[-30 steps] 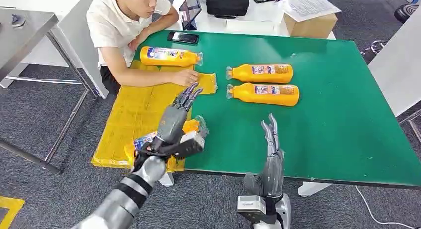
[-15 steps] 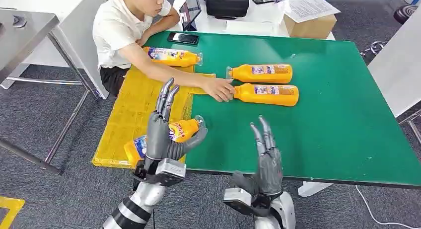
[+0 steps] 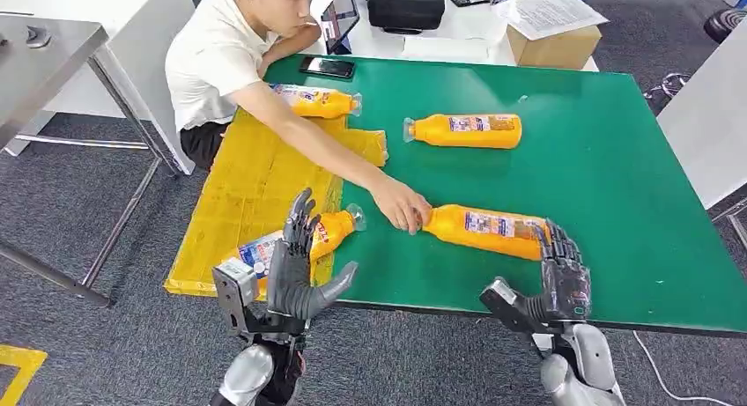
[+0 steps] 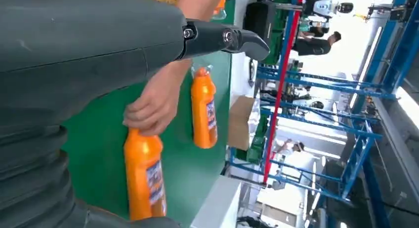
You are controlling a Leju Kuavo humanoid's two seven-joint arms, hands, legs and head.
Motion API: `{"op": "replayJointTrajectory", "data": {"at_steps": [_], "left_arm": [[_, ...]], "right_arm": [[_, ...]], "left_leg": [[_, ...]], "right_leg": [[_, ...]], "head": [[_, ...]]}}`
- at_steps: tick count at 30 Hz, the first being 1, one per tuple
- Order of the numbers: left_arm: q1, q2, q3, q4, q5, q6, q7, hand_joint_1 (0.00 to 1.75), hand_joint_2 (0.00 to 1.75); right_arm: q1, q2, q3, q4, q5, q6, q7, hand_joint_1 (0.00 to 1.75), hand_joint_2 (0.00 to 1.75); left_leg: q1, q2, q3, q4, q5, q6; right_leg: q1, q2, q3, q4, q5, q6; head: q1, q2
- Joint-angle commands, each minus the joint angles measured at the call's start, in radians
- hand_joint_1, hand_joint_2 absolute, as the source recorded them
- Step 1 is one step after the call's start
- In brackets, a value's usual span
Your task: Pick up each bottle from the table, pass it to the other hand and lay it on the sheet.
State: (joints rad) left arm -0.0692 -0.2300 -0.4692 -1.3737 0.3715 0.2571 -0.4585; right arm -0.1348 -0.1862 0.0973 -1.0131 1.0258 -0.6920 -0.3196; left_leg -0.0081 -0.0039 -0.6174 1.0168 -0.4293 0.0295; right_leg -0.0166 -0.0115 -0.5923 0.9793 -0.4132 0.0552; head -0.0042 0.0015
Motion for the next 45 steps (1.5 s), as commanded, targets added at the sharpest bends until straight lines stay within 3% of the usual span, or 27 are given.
{"op": "replayJointTrajectory", "data": {"at_steps": [1,7,13,16,21,29,33,34,45], "left_arm": [[-0.011,0.026,-0.041,0.033,-0.042,0.010,0.001,0.00,1.75],[-0.019,0.025,-0.050,0.039,-0.053,0.008,0.000,0.00,1.75],[-0.048,0.013,-0.063,0.061,-0.059,0.000,0.000,0.00,1.75],[-0.062,0.005,-0.065,0.076,-0.057,-0.005,0.002,0.00,1.75],[-0.063,0.005,-0.065,0.076,-0.056,-0.006,0.003,0.00,1.75],[-0.071,-0.004,-0.067,0.089,-0.053,-0.014,0.006,0.00,1.75],[-0.071,0.000,-0.071,0.077,-0.056,-0.023,0.014,0.00,1.75],[-0.071,0.000,-0.071,0.075,-0.057,-0.023,0.016,0.00,1.75],[-0.062,0.012,-0.051,0.050,-0.061,-0.024,0.023,0.00,1.75]], "right_arm": [[-0.129,-0.034,0.037,0.206,0.046,0.026,0.035,0.00,1.75],[-0.164,-0.033,0.055,0.250,0.058,0.034,0.038,0.00,1.75],[-0.351,0.014,0.147,0.464,0.100,0.113,0.058,0.00,1.75],[-0.416,0.027,0.208,0.556,0.135,0.208,0.095,0.00,1.75],[-0.426,0.024,0.218,0.568,0.140,0.225,0.095,0.00,1.75],[-0.492,0.027,0.291,0.648,0.187,0.362,0.132,0.00,1.75],[-0.499,0.009,0.327,0.665,0.177,0.537,0.170,0.03,1.75],[-0.499,0.000,0.332,0.664,0.175,0.552,0.168,1.75,1.75],[-0.456,-0.085,0.336,0.625,0.087,0.672,0.171,1.75,1.75]], "left_leg": [[0.001,0.003,0.004,-0.001,-0.001,-0.002],[0.001,0.002,0.002,-0.001,0.000,-0.001],[0.001,0.009,0.006,-0.001,-0.002,-0.002],[0.001,0.006,0.005,-0.001,-0.001,-0.002],[0.001,0.004,0.007,-0.001,-0.001,-0.002],[0.001,0.004,0.007,-0.001,0.000,-0.002],[0.002,0.005,0.011,-0.002,0.001,-0.003],[0.002,0.004,0.013,-0.003,0.001,-0.003],[0.002,-0.002,0.022,-0.001,0.001,0.001]], "right_leg": [[0.001,0.003,0.003,-0.001,0.000,-0.002],[0.000,0.002,0.002,-0.001,0.000,-0.001],[0.001,0.009,0.003,-0.001,0.001,-0.003],[0.001,0.006,0.003,-0.001,0.001,-0.002],[0.001,0.004,0.006,-0.001,0.000,-0.003],[0.001,0.004,0.006,-0.001,0.001,-0.002],[0.002,0.003,0.010,-0.003,0.001,-0.004],[0.002,0.003,0.011,-0.003,0.001,-0.004],[0.001,-0.001,0.011,-0.004,-0.001,-0.002]], "head": [[0.000,0.000],[0.000,0.000],[0.000,0.000],[0.000,0.000],[0.000,0.000],[0.000,0.000],[0.000,0.000],[0.001,0.000],[0.001,0.000]]}}
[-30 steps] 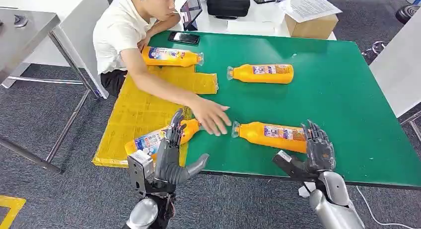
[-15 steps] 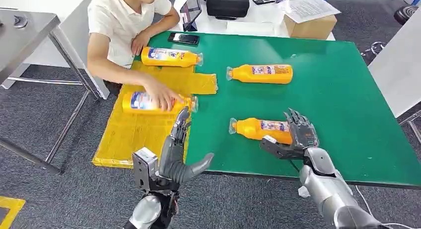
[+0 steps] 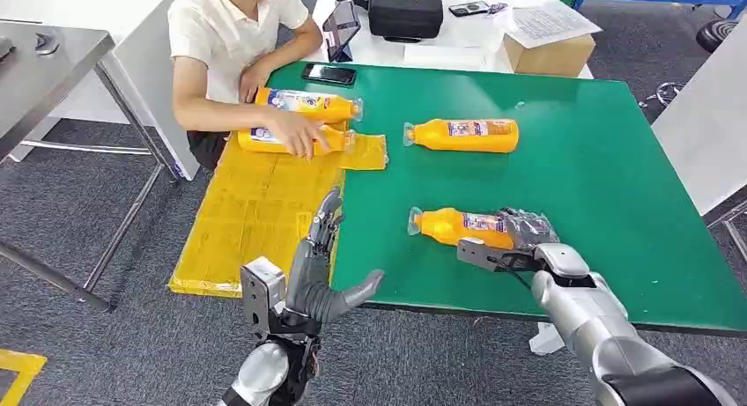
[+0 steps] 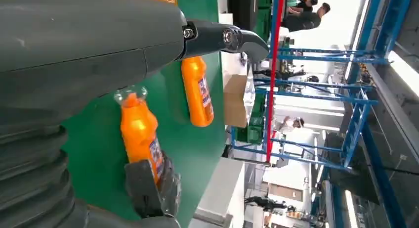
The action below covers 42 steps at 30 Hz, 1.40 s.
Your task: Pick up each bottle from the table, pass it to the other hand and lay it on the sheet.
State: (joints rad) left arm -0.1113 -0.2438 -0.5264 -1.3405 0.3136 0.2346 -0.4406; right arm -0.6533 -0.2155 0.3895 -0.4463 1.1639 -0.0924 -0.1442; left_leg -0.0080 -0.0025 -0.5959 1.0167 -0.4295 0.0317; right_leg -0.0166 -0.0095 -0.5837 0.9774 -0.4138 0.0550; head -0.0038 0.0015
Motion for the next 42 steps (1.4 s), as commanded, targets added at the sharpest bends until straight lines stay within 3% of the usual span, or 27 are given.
{"op": "replayJointTrajectory", "data": {"at_steps": [1,6,7,8,16,17,20,24,27,31,42], "left_arm": [[-0.017,0.026,0.009,0.010,-0.004,-0.001,0.005,0.00,1.75],[-0.023,0.010,0.057,0.026,0.048,0.013,0.012,0.00,1.75],[-0.022,0.009,0.062,0.029,0.057,0.014,0.011,0.00,1.75],[-0.016,0.001,0.079,0.033,0.078,0.027,0.009,0.00,1.75],[-0.009,0.004,0.086,0.036,0.103,0.039,0.005,0.00,1.75],[-0.002,-0.009,0.110,0.040,0.129,0.065,0.017,0.00,1.75],[0.010,-0.003,0.133,0.097,0.240,0.117,0.105,0.00,1.75],[-0.010,0.037,0.063,0.226,0.375,-0.050,0.184,0.00,1.75],[-0.051,0.061,-0.038,0.272,0.313,-0.077,0.157,0.00,1.75],[-0.100,0.035,-0.060,0.323,0.235,-0.032,0.153,0.00,1.75],[-0.104,0.036,-0.055,0.323,0.225,-0.025,0.155,0.00,1.75]], "right_arm": [[0.068,-0.058,0.036,0.047,-0.067,0.068,-0.019,1.75,1.75],[0.153,-0.052,-0.104,-0.082,-0.345,0.141,-0.221,1.75,1.75],[0.164,-0.055,-0.094,-0.099,-0.355,0.144,-0.220,1.75,1.75],[0.198,-0.029,-0.151,-0.160,-0.472,0.162,-0.281,1.75,1.75],[0.225,-0.019,-0.123,-0.246,-0.525,0.156,-0.244,1.75,1.75],[0.235,-0.005,-0.135,-0.278,-0.556,0.128,-0.296,1.75,1.75],[0.312,0.063,-0.116,-0.496,-0.638,0.100,-0.311,1.75,1.75],[0.337,0.133,0.010,-0.675,-0.699,0.089,-0.306,1.75,1.75],[0.319,0.144,0.111,-0.687,-0.709,0.078,-0.276,1.75,1.75],[0.285,0.176,0.233,-0.639,-0.703,0.082,-0.269,1.75,1.75],[0.278,0.177,0.254,-0.633,-0.700,0.079,-0.267,1.75,1.75]], "left_leg": [[0.002,-0.004,0.000,-0.002,0.001,-0.002],[0.002,-0.006,0.001,-0.003,0.001,-0.002],[0.002,-0.005,0.002,-0.002,0.001,-0.001],[0.003,-0.005,0.001,-0.003,0.001,-0.002],[0.002,0.005,0.001,-0.002,-0.002,-0.003],[0.003,0.004,0.000,-0.003,-0.001,-0.003],[0.004,0.006,0.001,-0.002,-0.002,-0.003],[0.003,0.011,0.002,-0.003,-0.003,-0.003],[0.003,0.011,-0.002,-0.002,-0.003,-0.003],[0.003,0.005,-0.009,-0.001,-0.001,-0.004],[0.002,0.004,-0.016,-0.001,0.000,-0.003]], "right_leg": [[0.002,-0.004,0.003,-0.003,0.000,-0.002],[0.002,-0.006,0.012,-0.005,0.000,-0.002],[0.002,-0.005,0.015,-0.005,0.000,-0.001],[0.003,-0.005,0.015,-0.006,0.001,-0.002],[0.002,0.004,0.012,-0.004,0.002,-0.002],[0.003,0.003,0.011,-0.005,0.003,-0.003],[0.004,0.006,0.011,-0.005,0.003,-0.002],[0.003,0.011,0.010,-0.004,0.003,-0.003],[0.003,0.010,0.007,-0.001,0.002,-0.003],[0.003,0.005,0.001,0.001,0.001,-0.002],[0.002,0.003,-0.004,0.001,0.001,-0.001]], "head": [[0.000,0.000],[0.000,0.000],[0.000,0.000],[0.000,0.000],[0.000,0.000],[0.000,0.000],[0.000,0.000],[0.000,0.000],[0.000,0.000],[0.000,0.000],[0.000,0.000]]}}
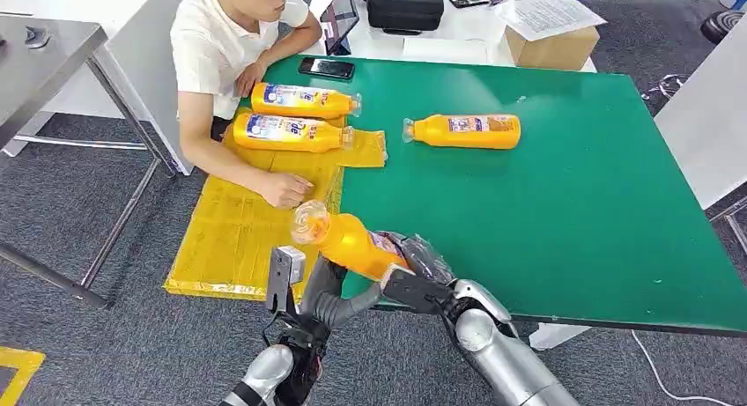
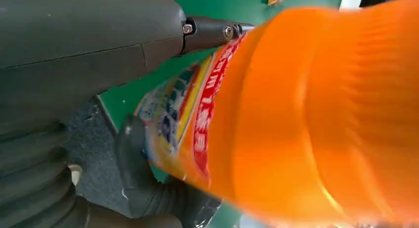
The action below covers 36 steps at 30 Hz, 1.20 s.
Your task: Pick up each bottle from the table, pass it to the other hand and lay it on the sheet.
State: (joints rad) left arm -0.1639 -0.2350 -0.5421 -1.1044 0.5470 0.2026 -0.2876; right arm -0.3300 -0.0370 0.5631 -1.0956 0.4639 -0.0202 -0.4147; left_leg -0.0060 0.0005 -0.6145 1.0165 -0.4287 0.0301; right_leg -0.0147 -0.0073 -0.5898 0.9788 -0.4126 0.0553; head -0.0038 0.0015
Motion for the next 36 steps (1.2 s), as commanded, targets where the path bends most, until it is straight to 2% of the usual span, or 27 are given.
{"op": "replayJointTrajectory", "data": {"at_steps": [1,5,8,13,14,15,20,21,23,27,28,31,32,34,35,36], "left_arm": [[-0.058,0.022,-0.036,0.086,-0.014,0.011,0.000,0.00,1.75],[-0.043,0.008,-0.013,0.007,-0.006,-0.014,-0.023,0.00,1.75],[-0.032,-0.001,0.013,-0.056,-0.016,0.020,-0.056,0.00,1.75],[-0.048,-0.023,0.081,-0.072,0.051,0.032,-0.058,0.02,1.75],[-0.049,-0.030,0.097,-0.069,0.079,0.021,-0.054,0.47,1.75],[-0.050,-0.032,0.107,-0.066,0.100,0.005,-0.053,1.75,1.75],[-0.046,-0.032,0.132,-0.089,0.162,-0.035,-0.068,1.75,1.75],[-0.047,-0.031,0.131,-0.088,0.163,-0.038,-0.068,1.75,1.75],[-0.044,-0.031,0.131,-0.092,0.171,-0.050,-0.072,1.75,1.75],[-0.031,-0.024,0.133,-0.122,0.175,-0.063,-0.082,1.75,1.75],[-0.025,-0.020,0.141,-0.135,0.172,-0.050,-0.097,1.75,1.75],[-0.008,-0.007,0.195,-0.184,0.157,0.025,-0.137,1.75,1.75],[-0.008,-0.004,0.199,-0.188,0.158,0.026,-0.133,1.75,1.75],[-0.009,-0.014,0.262,-0.210,0.121,0.141,-0.181,1.75,1.75],[-0.011,-0.010,0.267,-0.217,0.121,0.143,-0.179,1.75,1.75],[-0.020,-0.013,0.297,-0.217,0.070,0.250,-0.213,1.75,1.75]], "right_arm": [[-0.048,0.010,0.103,0.019,0.003,0.020,-0.001,1.75,1.75],[-0.072,0.037,0.171,0.063,-0.010,0.034,0.013,1.75,1.75],[-0.062,0.049,0.199,0.082,-0.024,0.042,0.011,1.75,1.75],[-0.046,0.062,0.263,0.054,-0.062,0.085,-0.016,1.75,1.75],[-0.051,0.062,0.272,0.049,-0.071,0.093,-0.015,1.75,1.75],[-0.054,0.062,0.279,0.044,-0.086,0.103,-0.017,1.75,1.75],[-0.053,0.064,0.325,0.037,-0.141,0.149,-0.029,1.75,1.75],[-0.052,0.063,0.328,0.036,-0.146,0.148,-0.031,1.62,1.75],[-0.048,0.058,0.326,0.027,-0.164,0.140,-0.036,0.03,1.75],[-0.006,0.061,0.294,-0.027,-0.183,0.083,-0.070,0.00,1.75],[0.019,0.063,0.275,-0.047,-0.177,0.042,-0.078,0.00,0.00],[0.103,0.061,0.231,-0.106,-0.141,-0.074,-0.108,0.00,0.00],[0.108,0.058,0.232,-0.112,-0.139,-0.075,-0.109,0.00,0.00],[0.160,0.073,0.195,-0.140,-0.101,-0.170,-0.137,0.00,0.00],[0.167,0.074,0.197,-0.142,-0.098,-0.174,-0.139,0.00,0.00],[0.195,0.084,0.179,-0.152,-0.056,-0.253,-0.150,0.00,0.00]], "left_leg": [[0.001,0.001,0.004,-0.001,-0.001,-0.002],[0.001,0.002,0.001,0.000,-0.001,-0.002],[0.001,0.003,0.001,0.000,-0.001,-0.002],[0.002,0.002,0.003,0.000,-0.002,-0.002],[0.002,0.001,0.000,0.000,-0.001,-0.002],[0.001,0.001,0.000,0.000,-0.001,-0.001],[0.002,0.001,0.001,0.000,-0.002,-0.002],[0.002,0.001,0.001,0.000,-0.001,-0.002],[0.001,-0.001,0.001,0.000,-0.001,-0.002],[0.002,0.000,0.002,0.000,-0.002,-0.002],[0.002,-0.001,0.002,0.000,-0.002,-0.003],[0.002,-0.001,0.001,0.000,-0.001,-0.002],[0.002,-0.001,0.003,-0.001,-0.002,-0.002],[0.002,-0.002,0.004,-0.001,-0.002,-0.003],[0.002,-0.001,0.001,0.000,-0.002,-0.002],[0.002,0.000,0.000,0.000,-0.001,-0.002]], "right_leg": [[0.001,0.002,0.004,-0.001,-0.001,-0.002],[0.001,0.003,0.001,0.000,-0.001,-0.002],[0.001,0.003,0.000,0.000,-0.001,-0.002],[0.002,0.002,0.002,0.000,-0.002,-0.002],[0.001,0.001,0.000,0.000,-0.001,-0.002],[0.001,0.001,-0.001,0.000,0.000,-0.001],[0.002,0.001,0.001,0.000,-0.001,-0.002],[0.002,0.001,0.000,0.000,-0.001,-0.002],[0.001,-0.001,0.001,0.000,-0.001,-0.002],[0.002,0.000,0.002,0.000,-0.002,-0.003],[0.002,0.000,0.002,0.000,-0.002,-0.003],[0.002,-0.001,0.000,0.000,-0.002,-0.002],[0.002,-0.001,0.002,-0.001,-0.003,-0.003],[0.002,-0.002,0.004,-0.001,-0.003,-0.003],[0.002,-0.001,0.001,0.000,-0.002,-0.002],[0.002,0.000,0.000,-0.001,-0.001,-0.002]], "head": [[0.000,0.000],[0.000,0.000],[0.000,0.000],[0.000,0.000],[0.000,0.000],[0.000,0.000],[0.000,0.000],[0.000,0.000],[0.001,0.000],[0.000,0.000],[0.000,0.000],[0.000,0.000],[0.000,0.000],[0.000,0.000],[0.000,0.000],[0.000,0.000]]}}
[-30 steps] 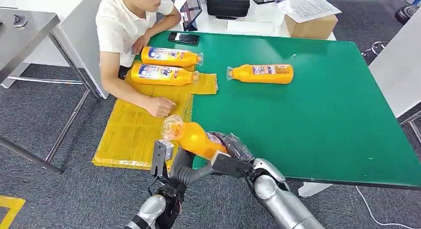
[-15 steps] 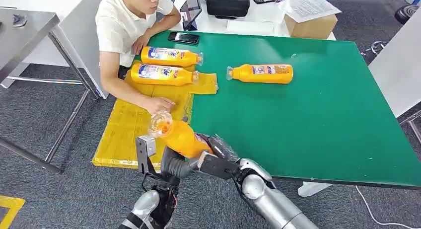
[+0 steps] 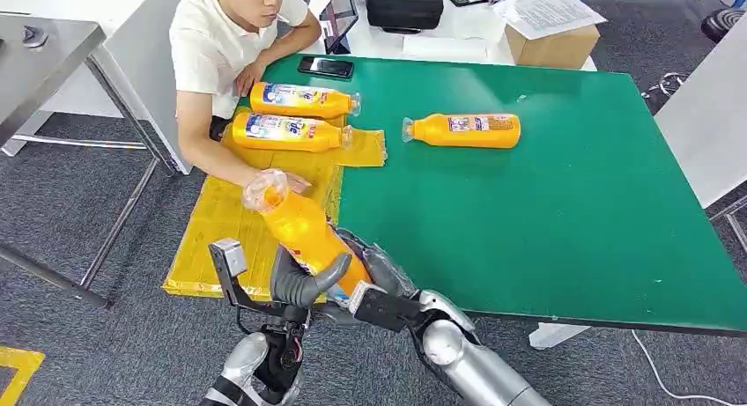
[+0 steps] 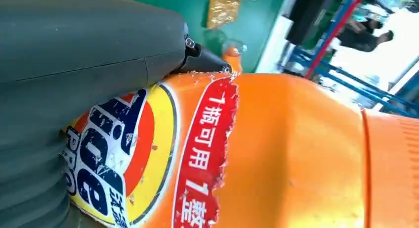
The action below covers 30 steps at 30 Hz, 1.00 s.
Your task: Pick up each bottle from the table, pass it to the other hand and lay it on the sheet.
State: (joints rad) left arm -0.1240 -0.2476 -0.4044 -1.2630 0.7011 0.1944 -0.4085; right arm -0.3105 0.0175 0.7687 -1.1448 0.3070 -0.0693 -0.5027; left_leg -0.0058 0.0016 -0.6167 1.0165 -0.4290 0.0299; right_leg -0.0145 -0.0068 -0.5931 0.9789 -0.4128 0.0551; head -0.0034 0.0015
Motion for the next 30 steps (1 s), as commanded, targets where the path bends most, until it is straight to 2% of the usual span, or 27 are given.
{"op": "replayJointTrajectory", "data": {"at_steps": [1,3,4,6,7,10,12,15,16,20,21,26,30], "left_arm": [[-0.063,0.004,0.163,-0.060,-0.085,0.258,-0.092,1.75,1.75],[-0.069,0.007,0.167,-0.048,-0.102,0.283,-0.099,1.75,1.75],[-0.099,0.016,0.164,0.006,-0.219,0.445,-0.145,1.75,1.75],[-0.130,0.027,0.179,0.072,-0.314,0.504,-0.224,1.75,1.75],[-0.150,0.002,0.260,0.152,-0.556,0.504,-0.225,1.75,1.75],[-0.179,0.050,0.240,0.266,-0.908,0.504,-0.073,1.75,1.75],[-0.178,0.051,0.239,0.268,-0.909,0.502,-0.073,1.75,1.75],[-0.183,0.056,0.235,0.280,-0.951,0.504,-0.060,1.75,1.75],[-0.198,0.073,0.212,0.316,-1.170,0.504,0.043,1.75,1.75],[-0.317,0.137,0.089,0.519,-1.489,0.441,0.284,1.75,1.75],[-0.383,0.153,0.041,0.631,-1.619,0.385,0.396,1.75,1.75],[-0.464,0.136,0.067,0.769,-1.605,0.247,0.383,1.75,1.75],[-0.468,0.137,0.068,0.771,-1.605,0.245,0.383,1.75,1.75]], "right_arm": [[0.183,0.029,-0.024,-0.103,0.104,-0.211,-0.064,0.00,0.00],[0.188,0.029,-0.027,-0.104,0.110,-0.225,-0.068,0.00,0.00],[0.215,0.046,-0.053,-0.100,0.140,-0.325,-0.083,0.00,0.00],[0.239,0.055,-0.064,-0.094,0.175,-0.421,-0.109,0.00,0.00],[0.255,0.059,-0.074,-0.094,0.200,-0.488,-0.128,0.00,0.00],[0.292,0.066,-0.120,-0.119,0.205,-0.567,-0.150,0.00,0.00],[0.291,0.064,-0.124,-0.122,0.206,-0.567,-0.150,0.00,0.00],[0.291,0.065,-0.130,-0.128,0.206,-0.567,-0.150,0.00,0.00],[0.296,0.073,-0.149,-0.132,0.193,-0.555,-0.155,0.00,0.00],[0.296,0.095,-0.218,-0.145,0.136,-0.495,-0.188,0.00,0.00],[0.289,0.101,-0.231,-0.145,0.117,-0.459,-0.195,0.00,0.00],[0.276,0.106,-0.231,-0.148,0.101,-0.418,-0.195,0.00,0.00],[0.276,0.106,-0.231,-0.148,0.100,-0.418,-0.195,0.00,0.00]], "left_leg": [[0.001,-0.002,0.001,0.000,-0.001,-0.002],[0.001,-0.001,0.002,0.000,-0.001,-0.002],[0.001,-0.001,0.001,0.000,-0.001,-0.002],[0.001,-0.004,0.002,-0.001,0.000,-0.002],[0.002,-0.005,0.004,-0.001,-0.001,-0.002],[0.001,-0.003,0.003,-0.002,0.000,-0.001],[0.001,-0.005,0.004,-0.003,0.000,-0.001],[0.001,-0.003,0.003,-0.001,0.000,-0.001],[0.001,-0.002,0.002,-0.001,0.000,-0.001],[0.001,-0.005,0.004,-0.002,0.000,-0.003],[0.001,-0.006,0.003,-0.001,0.001,-0.002],[0.001,-0.003,0.002,-0.001,0.001,-0.003],[0.001,-0.002,0.002,-0.001,0.002,-0.003]], "right_leg": [[0.001,-0.001,0.002,0.000,-0.001,-0.002],[0.001,-0.001,0.002,0.000,-0.001,-0.002],[0.001,-0.001,0.001,0.000,-0.001,-0.002],[0.001,-0.003,0.003,-0.001,-0.001,-0.002],[0.001,-0.004,0.005,-0.001,-0.002,-0.003],[0.000,-0.003,0.004,-0.001,-0.001,-0.002],[0.000,-0.004,0.005,-0.001,-0.001,-0.002],[0.000,-0.001,0.003,-0.001,0.000,-0.002],[0.000,-0.001,0.002,-0.001,0.000,-0.002],[0.001,-0.005,0.004,-0.001,-0.002,-0.003],[0.000,-0.006,0.003,-0.001,-0.001,-0.002],[0.001,-0.002,0.002,0.000,0.000,-0.002],[0.000,-0.003,0.002,0.000,0.000,-0.002]], "head": [[0.000,0.000],[-0.001,0.000],[0.000,0.000],[0.000,0.000],[0.000,0.000],[0.000,0.000],[0.000,0.000],[0.000,0.000],[0.000,0.000],[0.000,0.000],[0.000,0.000],[0.000,0.000],[0.000,0.000]]}}
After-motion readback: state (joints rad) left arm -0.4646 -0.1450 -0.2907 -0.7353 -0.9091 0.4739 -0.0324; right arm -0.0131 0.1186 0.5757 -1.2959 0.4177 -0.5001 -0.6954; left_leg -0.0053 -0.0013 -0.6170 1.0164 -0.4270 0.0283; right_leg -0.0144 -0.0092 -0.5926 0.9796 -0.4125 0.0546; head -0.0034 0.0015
